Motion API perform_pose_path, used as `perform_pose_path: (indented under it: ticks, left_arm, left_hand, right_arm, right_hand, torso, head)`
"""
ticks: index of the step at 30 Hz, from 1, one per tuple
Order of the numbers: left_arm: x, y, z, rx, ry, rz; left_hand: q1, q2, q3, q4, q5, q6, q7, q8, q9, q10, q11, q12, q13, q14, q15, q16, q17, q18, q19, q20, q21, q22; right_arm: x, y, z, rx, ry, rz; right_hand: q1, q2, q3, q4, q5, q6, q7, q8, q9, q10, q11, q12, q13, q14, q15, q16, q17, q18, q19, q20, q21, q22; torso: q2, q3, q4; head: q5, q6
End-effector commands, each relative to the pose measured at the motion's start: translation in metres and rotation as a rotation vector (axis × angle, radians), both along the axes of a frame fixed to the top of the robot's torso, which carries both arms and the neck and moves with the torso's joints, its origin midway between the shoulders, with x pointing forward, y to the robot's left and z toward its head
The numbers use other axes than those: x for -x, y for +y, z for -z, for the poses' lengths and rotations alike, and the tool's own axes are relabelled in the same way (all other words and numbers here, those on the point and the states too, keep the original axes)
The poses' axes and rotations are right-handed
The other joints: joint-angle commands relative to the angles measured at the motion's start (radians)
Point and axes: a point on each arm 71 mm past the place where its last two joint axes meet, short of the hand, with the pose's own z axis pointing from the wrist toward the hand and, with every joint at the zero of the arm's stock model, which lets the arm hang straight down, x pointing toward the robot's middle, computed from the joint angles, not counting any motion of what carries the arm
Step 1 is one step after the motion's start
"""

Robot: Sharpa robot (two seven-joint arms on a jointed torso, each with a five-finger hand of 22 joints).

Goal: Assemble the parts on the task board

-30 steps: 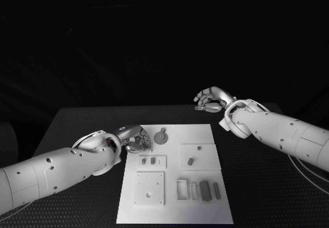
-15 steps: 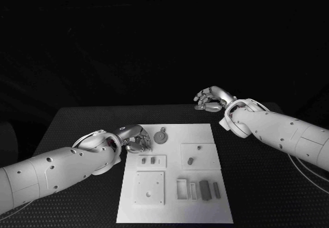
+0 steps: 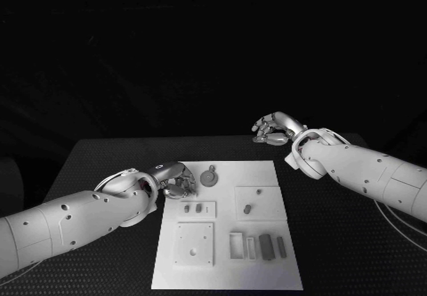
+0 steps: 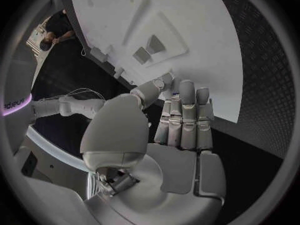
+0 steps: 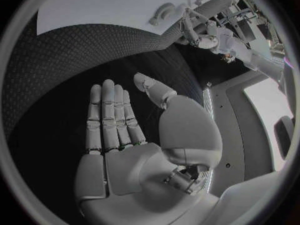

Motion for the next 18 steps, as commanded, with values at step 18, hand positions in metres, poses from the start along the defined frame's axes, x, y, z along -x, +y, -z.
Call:
perform_pose_path:
  ticks: [18]
  left_arm:
    - [0.0026, -0.0062, 0.0015, -0.037, -0.003, 0.041]
  left_hand:
    - [-0.002, 0.011, 0.005, -0.001, 0.005, 0.005, 0.0, 0.007, 0.001, 0.004, 0.002, -0.004, -0.002, 0.003, -0.002, 0.001, -0.001, -0.005, 0.007, -0.056, 0.001, 0.014]
  right_arm:
    - [0.0005, 0.0016, -0.0001, 0.001, 0.002, -0.016]
  right_hand:
    - [0.004, 0.004, -0.007, -0.001, 0.004, 0.007, 0.0, 0.001, -0.002, 0.007, 0.001, -0.004, -0.003, 0.006, -0.002, -0.006, 0.002, 0.007, 0.001, 0.008, -0.004, 0.002]
  torso:
    - [0.0, 0.0004, -0.0004]
  head:
    - [0.001, -0.002]
